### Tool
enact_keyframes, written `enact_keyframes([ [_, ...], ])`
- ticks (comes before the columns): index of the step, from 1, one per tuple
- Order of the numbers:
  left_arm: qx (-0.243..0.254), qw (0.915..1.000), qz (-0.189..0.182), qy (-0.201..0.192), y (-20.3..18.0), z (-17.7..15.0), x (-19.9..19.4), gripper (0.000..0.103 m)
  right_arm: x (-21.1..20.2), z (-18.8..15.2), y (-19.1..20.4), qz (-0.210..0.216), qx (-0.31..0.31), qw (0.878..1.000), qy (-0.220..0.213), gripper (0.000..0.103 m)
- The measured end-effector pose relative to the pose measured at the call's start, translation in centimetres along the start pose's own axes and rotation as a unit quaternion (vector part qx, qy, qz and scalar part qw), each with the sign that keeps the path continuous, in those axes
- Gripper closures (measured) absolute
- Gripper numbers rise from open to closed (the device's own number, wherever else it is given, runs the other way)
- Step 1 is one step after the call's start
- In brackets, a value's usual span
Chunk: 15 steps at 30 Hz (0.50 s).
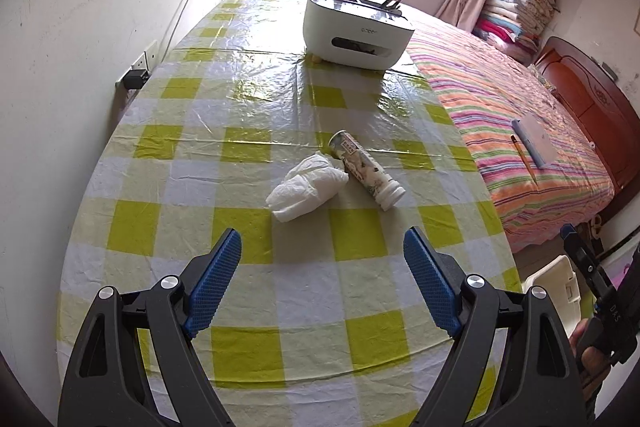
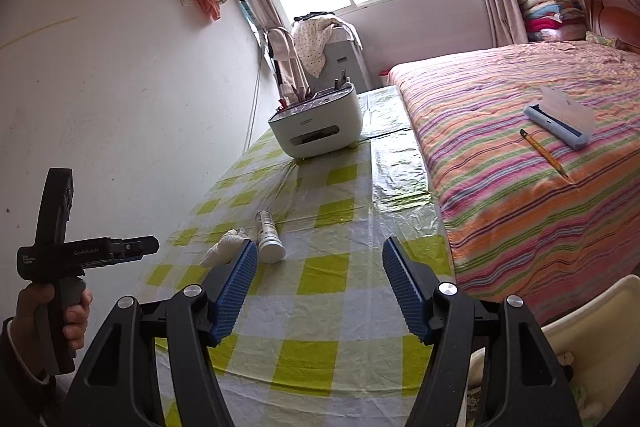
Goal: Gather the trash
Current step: 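Move both open tools back over the table toward the white tube and tissue, then grasp the white cylindrical tube with the right tool and lift it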
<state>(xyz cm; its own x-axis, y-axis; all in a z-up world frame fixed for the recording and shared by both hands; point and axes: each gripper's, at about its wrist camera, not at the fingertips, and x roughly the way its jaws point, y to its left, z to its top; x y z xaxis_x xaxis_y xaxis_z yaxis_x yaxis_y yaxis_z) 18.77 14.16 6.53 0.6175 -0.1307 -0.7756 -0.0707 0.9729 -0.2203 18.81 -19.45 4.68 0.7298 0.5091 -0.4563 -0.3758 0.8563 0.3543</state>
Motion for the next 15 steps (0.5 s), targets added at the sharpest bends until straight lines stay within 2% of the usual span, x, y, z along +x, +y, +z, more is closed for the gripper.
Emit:
enact_keyframes([
  [3, -0.008, 0.9998, -0.007, 0.014, 0.7, -0.2, 0.3, 0.021, 3.5, 1.3, 1.7, 0.023, -0.03, 0.998, 0.041, 0.04],
  [5, -0.009, 0.9994, -0.02, 0.027, 0.6, -0.4, 0.5, 0.021, 5.8, 2.0, 3.1, 0.02, -0.065, 0.996, 0.066, 0.04],
  [8, 0.002, 0.9987, -0.03, 0.041, 0.2, -0.5, 0.7, 0.021, 9.1, 2.4, 5.1, 0.034, -0.114, 0.988, 0.103, 0.04],
  [15, 0.041, 0.9978, -0.026, 0.045, -0.4, -0.8, 1.0, 0.02, 16.5, 2.8, 7.8, 0.045, -0.167, 0.969, 0.178, 0.04],
])
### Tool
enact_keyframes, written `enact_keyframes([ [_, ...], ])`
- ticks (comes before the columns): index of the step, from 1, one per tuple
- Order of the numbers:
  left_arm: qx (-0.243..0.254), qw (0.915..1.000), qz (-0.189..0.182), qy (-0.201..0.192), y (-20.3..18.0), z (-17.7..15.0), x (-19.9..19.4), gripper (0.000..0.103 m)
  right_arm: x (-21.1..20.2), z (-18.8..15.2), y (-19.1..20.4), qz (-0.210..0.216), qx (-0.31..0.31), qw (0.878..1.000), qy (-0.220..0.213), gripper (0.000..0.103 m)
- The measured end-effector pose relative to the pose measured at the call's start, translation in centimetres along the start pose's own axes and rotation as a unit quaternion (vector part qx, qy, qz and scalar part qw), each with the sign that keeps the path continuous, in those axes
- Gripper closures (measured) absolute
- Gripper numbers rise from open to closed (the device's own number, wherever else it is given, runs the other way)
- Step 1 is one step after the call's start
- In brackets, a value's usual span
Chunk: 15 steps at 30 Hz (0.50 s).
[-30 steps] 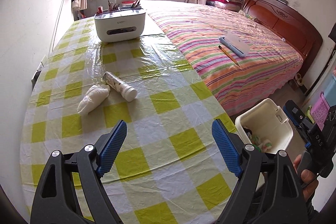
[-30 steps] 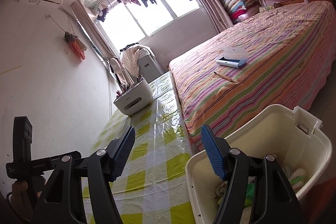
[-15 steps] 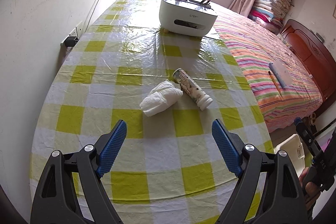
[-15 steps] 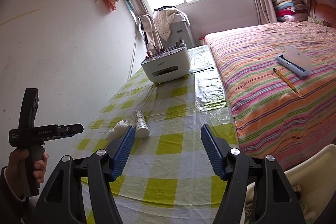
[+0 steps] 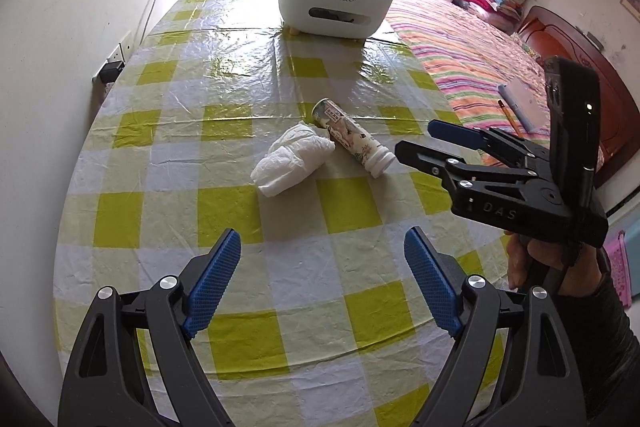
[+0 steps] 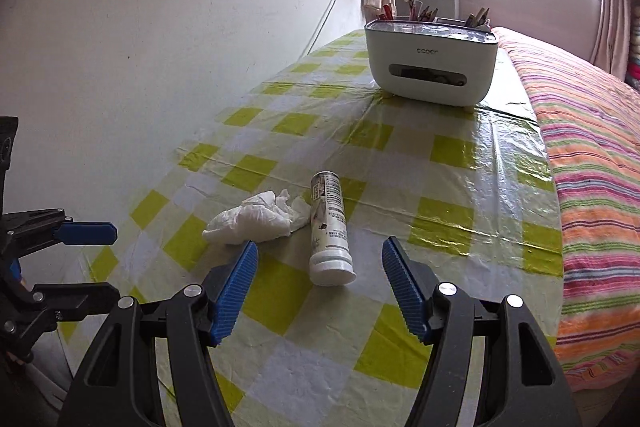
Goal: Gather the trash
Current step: 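Grasp the white cylindrical tube with the right tool and lift it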
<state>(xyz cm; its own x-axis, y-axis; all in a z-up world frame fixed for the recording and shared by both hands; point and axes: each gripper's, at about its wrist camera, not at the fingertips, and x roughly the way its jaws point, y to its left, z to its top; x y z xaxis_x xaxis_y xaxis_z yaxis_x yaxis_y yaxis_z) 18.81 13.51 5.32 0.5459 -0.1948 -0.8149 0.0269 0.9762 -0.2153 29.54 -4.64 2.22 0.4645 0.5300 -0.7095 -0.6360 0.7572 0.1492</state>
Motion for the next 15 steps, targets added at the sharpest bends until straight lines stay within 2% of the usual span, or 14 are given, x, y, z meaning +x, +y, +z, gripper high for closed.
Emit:
enact_keyframes([
  [7, -0.005, 0.9999, 0.003, 0.011, 1.1, 0.0, 0.6, 0.02, 5.1, 1.7, 1.2, -0.018, -0.056, 0.997, 0.059, 0.049],
  [14, 0.003, 0.9999, 0.004, 0.017, 1.0, -0.1, 1.1, 0.02, 8.5, 1.8, 0.5, -0.027, -0.051, 0.992, 0.11, 0.075],
  [15, 0.006, 0.9998, 0.007, 0.015, 1.0, 0.0, 1.2, 0.02, 8.4, 1.6, 0.3, -0.021, -0.04, 0.994, 0.104, 0.075],
])
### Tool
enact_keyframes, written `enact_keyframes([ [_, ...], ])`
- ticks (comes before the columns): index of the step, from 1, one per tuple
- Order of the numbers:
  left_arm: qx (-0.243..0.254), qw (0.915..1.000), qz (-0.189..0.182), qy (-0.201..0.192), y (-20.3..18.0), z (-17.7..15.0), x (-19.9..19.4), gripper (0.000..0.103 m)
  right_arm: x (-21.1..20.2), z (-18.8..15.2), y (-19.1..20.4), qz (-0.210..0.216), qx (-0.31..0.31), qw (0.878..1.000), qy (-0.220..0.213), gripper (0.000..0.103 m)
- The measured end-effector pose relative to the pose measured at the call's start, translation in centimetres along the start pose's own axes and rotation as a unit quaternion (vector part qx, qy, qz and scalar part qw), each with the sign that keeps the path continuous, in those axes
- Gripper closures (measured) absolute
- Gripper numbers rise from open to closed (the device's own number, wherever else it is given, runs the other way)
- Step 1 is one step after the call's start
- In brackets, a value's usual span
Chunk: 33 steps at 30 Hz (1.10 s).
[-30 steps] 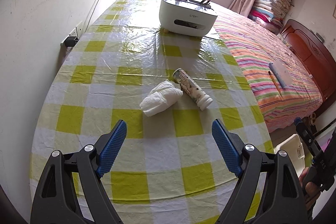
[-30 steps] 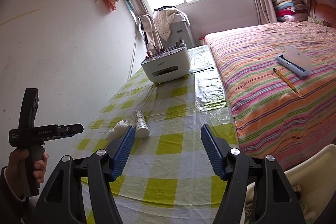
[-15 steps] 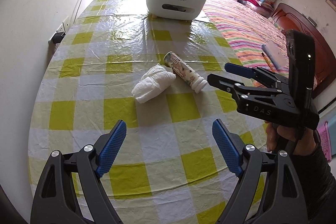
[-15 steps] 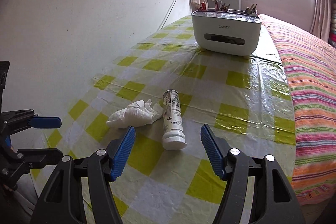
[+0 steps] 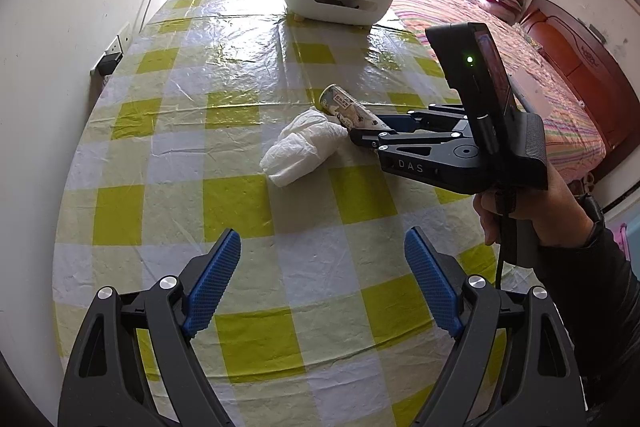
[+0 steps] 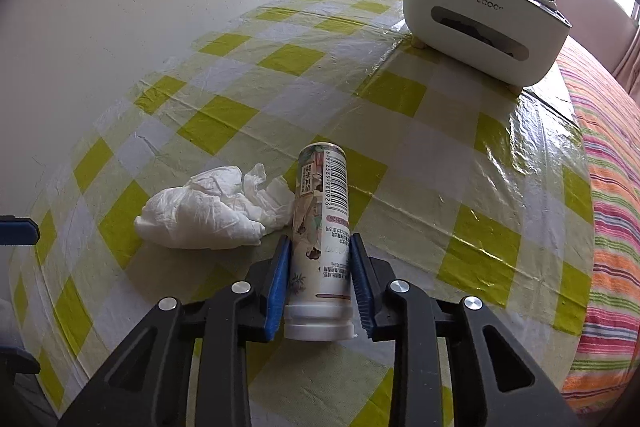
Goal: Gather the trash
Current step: 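Grasp the white cylindrical tube with the right tool and lift it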
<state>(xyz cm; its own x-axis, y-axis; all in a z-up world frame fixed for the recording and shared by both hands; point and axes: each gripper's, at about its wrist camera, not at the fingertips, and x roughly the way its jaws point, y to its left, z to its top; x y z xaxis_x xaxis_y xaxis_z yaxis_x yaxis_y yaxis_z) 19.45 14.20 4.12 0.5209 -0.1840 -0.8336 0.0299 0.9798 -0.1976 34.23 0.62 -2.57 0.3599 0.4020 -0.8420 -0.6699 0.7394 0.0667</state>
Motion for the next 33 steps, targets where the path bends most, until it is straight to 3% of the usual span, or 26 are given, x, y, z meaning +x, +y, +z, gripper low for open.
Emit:
enact_keyframes([
  [9, 0.058, 0.9978, 0.024, -0.022, -0.9, 2.1, 1.2, 0.02, -5.7, -4.6, -1.5, 0.07, 0.088, 0.99, -0.082, 0.075],
  [15, 0.061, 0.998, 0.007, -0.01, -0.1, 5.0, 3.4, 0.02, -10.4, -9.5, -1.6, 0.109, 0.132, 0.976, -0.131, 0.075],
  [20, 0.054, 0.9984, 0.011, 0.014, 0.0, 6.4, 6.5, 0.02, -11.7, -12.2, -2.3, 0.116, 0.169, 0.967, -0.15, 0.075],
  [26, 0.071, 0.9965, 0.032, 0.029, -1.0, 6.0, 9.3, 0.024, -13.0, -13.6, -3.0, 0.11, 0.185, 0.962, -0.169, 0.075],
  [28, 0.069, 0.9961, 0.038, 0.041, -0.9, 5.7, 10.1, 0.05, -13.3, -13.9, -2.9, 0.107, 0.188, 0.96, -0.176, 0.075],
  [31, 0.056, 0.9965, 0.053, 0.033, -0.3, 5.2, 10.5, 0.07, -13.7, -14.3, -2.8, 0.106, 0.19, 0.959, -0.183, 0.075],
  [33, 0.047, 0.9972, 0.052, 0.027, 0.0, 5.1, 10.3, 0.076, -14.0, -14.6, -2.7, 0.103, 0.189, 0.958, -0.188, 0.075],
])
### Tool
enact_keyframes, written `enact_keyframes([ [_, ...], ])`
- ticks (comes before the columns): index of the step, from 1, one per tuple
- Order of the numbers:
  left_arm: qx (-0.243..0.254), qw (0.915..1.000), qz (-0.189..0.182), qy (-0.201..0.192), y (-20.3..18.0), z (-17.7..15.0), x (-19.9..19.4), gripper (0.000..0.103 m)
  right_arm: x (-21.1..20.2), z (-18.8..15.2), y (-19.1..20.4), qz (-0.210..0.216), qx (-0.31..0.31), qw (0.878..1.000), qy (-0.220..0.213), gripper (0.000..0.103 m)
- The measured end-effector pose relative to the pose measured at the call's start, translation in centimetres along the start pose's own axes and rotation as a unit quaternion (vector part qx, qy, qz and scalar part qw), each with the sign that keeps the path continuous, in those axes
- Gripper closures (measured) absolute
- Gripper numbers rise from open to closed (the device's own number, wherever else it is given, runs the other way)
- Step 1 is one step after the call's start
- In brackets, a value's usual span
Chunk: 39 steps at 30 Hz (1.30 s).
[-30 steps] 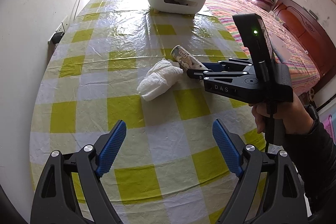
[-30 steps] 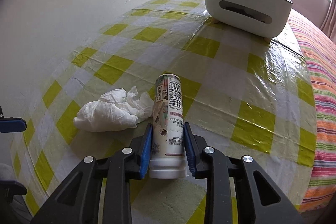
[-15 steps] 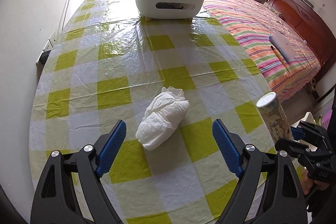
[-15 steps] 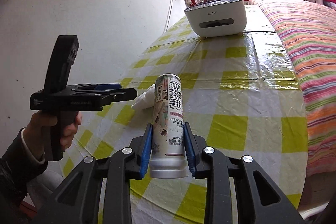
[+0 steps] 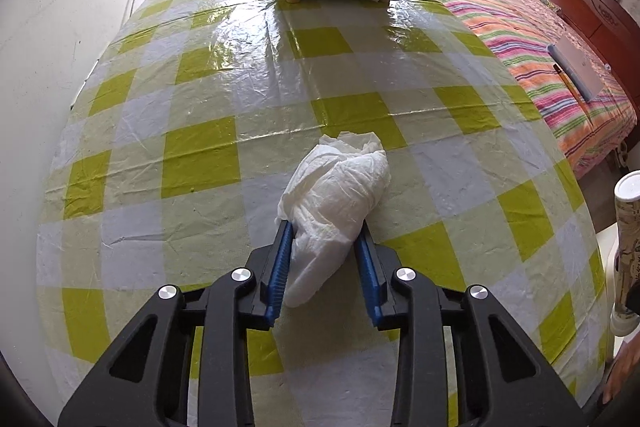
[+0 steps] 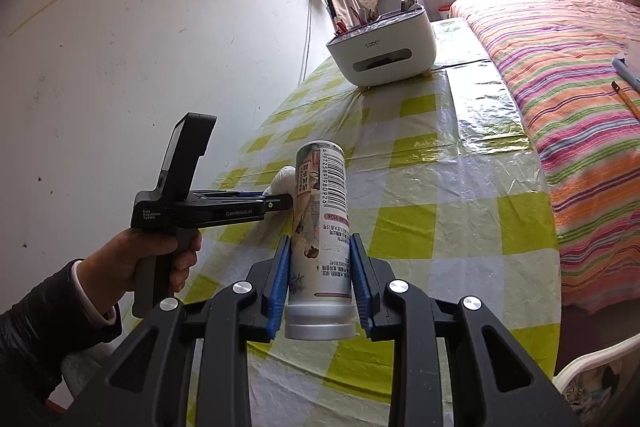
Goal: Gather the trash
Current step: 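Grasp the white cylindrical tube with the right tool and lift it, then grasp the crumpled white tissue with the left tool while the right tool holds the tube, then carry the tissue with the left tool toward the cream bin while the right tool carries the tube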
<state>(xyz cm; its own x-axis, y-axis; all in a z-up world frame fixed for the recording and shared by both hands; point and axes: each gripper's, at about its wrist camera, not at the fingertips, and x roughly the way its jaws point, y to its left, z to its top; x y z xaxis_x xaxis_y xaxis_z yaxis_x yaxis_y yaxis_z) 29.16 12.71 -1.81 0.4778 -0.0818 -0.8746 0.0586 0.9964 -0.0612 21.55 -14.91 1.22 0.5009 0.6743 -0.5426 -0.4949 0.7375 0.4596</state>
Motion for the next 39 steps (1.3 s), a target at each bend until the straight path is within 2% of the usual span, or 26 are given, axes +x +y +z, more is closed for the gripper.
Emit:
enact_keyframes([
  [4, -0.029, 0.9996, -0.003, -0.003, 0.7, -0.6, -0.6, 0.084, -0.7, -0.4, 0.2, -0.008, -0.005, 1.0, -0.01, 0.075],
  [7, -0.028, 0.9996, 0.002, -0.004, 0.5, -1.3, -1.3, 0.086, -1.3, -0.6, 0.1, -0.014, -0.002, 1.0, -0.019, 0.075],
  [12, -0.016, 0.9997, 0.005, -0.017, -0.9, -2.2, -3.5, 0.086, -2.5, -1.1, -0.1, -0.024, 0.007, 0.999, -0.037, 0.075],
  [21, 0.024, 0.9978, -0.028, -0.054, -6.0, -3.8, -8.4, 0.086, -4.6, -2.3, -0.7, -0.049, 0.025, 0.996, -0.071, 0.075],
  [27, 0.05, 0.9965, -0.036, -0.057, -8.9, -5.4, -9.6, 0.086, -6.0, -3.2, -1.0, -0.055, 0.042, 0.993, -0.098, 0.075],
  [39, 0.027, 0.9954, -0.064, -0.066, -10.0, -8.8, -12.0, 0.086, -8.5, -5.3, -0.9, -0.058, 0.061, 0.988, -0.131, 0.075],
])
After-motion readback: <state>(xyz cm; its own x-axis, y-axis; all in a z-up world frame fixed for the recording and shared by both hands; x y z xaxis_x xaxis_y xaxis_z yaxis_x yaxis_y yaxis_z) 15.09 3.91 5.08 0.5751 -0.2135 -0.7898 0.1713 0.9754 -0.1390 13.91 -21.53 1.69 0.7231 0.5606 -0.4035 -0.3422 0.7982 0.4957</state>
